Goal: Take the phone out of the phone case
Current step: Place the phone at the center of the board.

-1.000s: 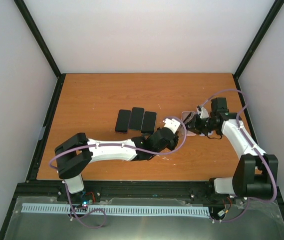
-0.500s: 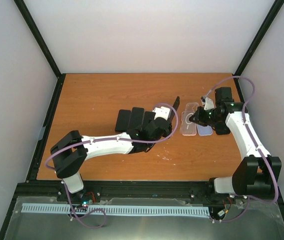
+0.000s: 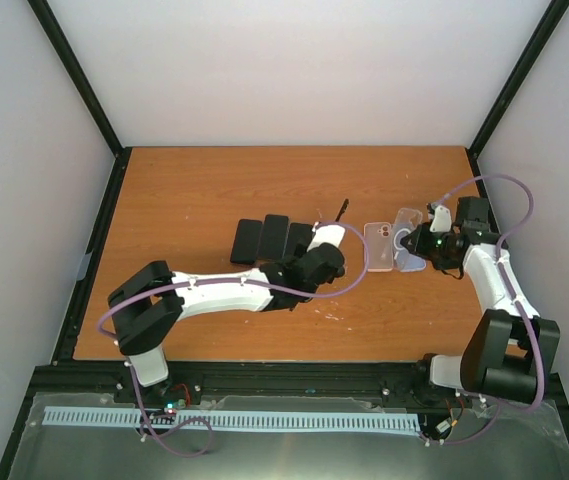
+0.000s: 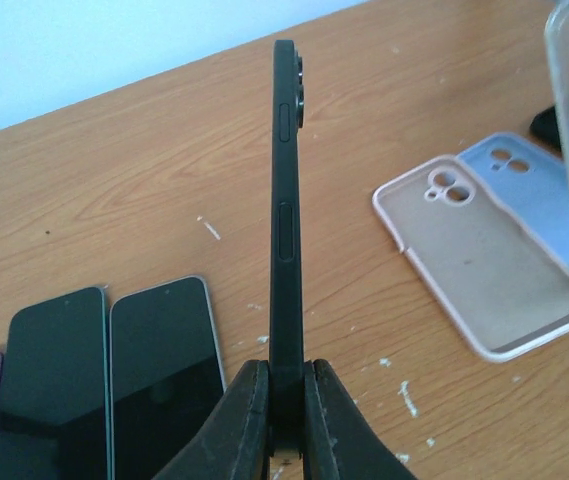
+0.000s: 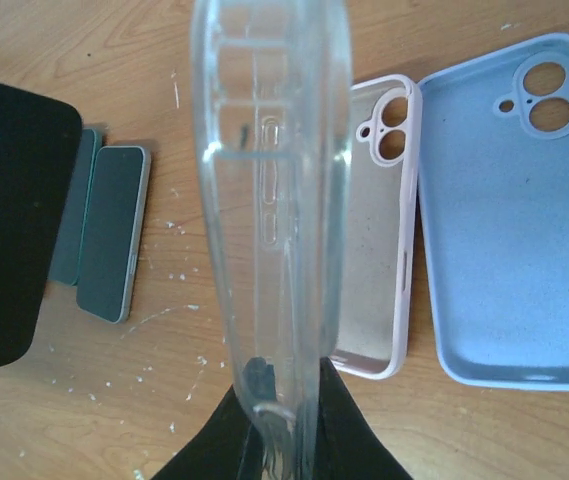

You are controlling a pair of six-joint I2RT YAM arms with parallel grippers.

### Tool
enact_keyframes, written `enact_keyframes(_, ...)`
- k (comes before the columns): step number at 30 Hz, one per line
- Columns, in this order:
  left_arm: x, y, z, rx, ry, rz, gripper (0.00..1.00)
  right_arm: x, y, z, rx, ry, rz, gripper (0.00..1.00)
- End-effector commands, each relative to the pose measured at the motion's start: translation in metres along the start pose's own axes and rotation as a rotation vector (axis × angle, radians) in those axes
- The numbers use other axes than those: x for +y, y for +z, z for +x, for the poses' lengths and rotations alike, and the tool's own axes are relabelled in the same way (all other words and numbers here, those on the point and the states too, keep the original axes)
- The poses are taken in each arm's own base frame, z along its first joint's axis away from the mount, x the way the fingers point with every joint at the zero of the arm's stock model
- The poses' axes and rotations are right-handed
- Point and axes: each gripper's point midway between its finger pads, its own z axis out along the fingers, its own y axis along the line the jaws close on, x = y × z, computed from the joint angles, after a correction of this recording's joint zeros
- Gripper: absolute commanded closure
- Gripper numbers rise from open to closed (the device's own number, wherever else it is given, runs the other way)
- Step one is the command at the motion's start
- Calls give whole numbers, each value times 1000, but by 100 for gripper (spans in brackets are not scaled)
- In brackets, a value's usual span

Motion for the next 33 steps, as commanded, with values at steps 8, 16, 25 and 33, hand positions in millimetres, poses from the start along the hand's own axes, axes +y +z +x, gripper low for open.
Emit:
enact_keyframes(8, -30, 32, 19, 45, 206, -173, 100, -6, -9, -25, -171, -125, -2, 97)
enact_keyframes(16, -33, 57, 63, 167, 318, -275, 100, -10, -16, -26, -192, -107, -17, 97)
enact_keyframes(25, -21, 66, 110, 340, 402, -419, 100, -8, -17, -22, -185, -87, -71, 97)
enact_keyframes(33, 7, 60, 145, 439, 418, -543, 100, -7, -18, -22, -188, -80, -83, 97)
